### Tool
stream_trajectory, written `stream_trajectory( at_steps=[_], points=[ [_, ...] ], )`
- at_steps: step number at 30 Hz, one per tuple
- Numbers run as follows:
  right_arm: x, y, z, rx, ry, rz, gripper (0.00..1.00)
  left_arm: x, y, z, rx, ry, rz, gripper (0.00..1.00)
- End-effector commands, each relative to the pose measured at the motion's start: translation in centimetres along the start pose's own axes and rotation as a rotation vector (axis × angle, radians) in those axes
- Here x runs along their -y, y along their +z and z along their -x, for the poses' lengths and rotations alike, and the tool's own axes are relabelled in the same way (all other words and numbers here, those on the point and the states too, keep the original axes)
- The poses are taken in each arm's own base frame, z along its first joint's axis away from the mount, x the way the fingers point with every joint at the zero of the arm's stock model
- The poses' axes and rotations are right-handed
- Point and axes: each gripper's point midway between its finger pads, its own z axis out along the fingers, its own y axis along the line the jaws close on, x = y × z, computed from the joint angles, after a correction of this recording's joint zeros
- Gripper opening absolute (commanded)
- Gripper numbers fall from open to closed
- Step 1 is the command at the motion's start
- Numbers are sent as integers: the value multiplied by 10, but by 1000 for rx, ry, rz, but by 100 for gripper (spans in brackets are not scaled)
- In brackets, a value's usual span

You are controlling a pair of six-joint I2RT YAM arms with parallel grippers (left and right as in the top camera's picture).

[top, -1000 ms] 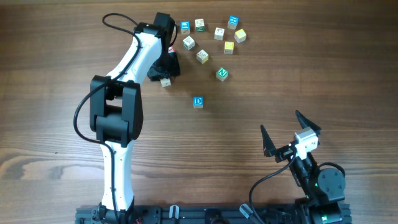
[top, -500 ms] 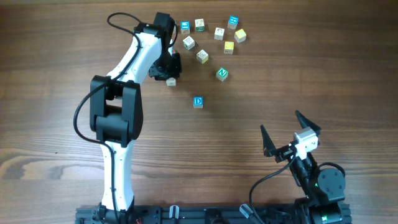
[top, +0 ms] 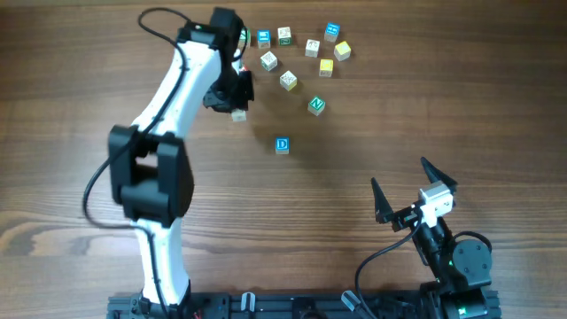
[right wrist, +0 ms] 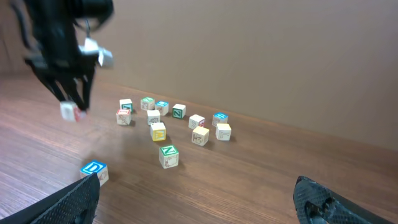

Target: Form a tower

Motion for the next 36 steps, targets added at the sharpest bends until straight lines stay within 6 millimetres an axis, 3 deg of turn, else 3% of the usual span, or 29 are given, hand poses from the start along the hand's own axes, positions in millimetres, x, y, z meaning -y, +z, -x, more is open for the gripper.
stream_trajectory(
  at_steps=[1,7,13,17,21,26,32,36],
  points=[
    [0,0,2,8,-10,-4,100,12,-44,-18,40,31,-27,13],
    [0,0,2,8,-10,-4,100,38,-86,-55,61,117,-42,12],
    [0,0,2,8,-10,-4,100,43,-94,-75,37,123,-17,11],
    [0,0,2,8,-10,-4,100,45,-74,-78,26,90,-8,10],
    [0,0,2,8,-10,-4,100,49,-39,-70,52,34,-23,7],
    [0,0,2,8,-11,-4,100,56,-9,-59,104,4,-69,4],
    [0,0,2,8,-10,-4,100,68,12,-68,108,48,-77,4],
    [0,0,2,8,-10,-4,100,79,19,-61,185,84,-67,6]
  ],
)
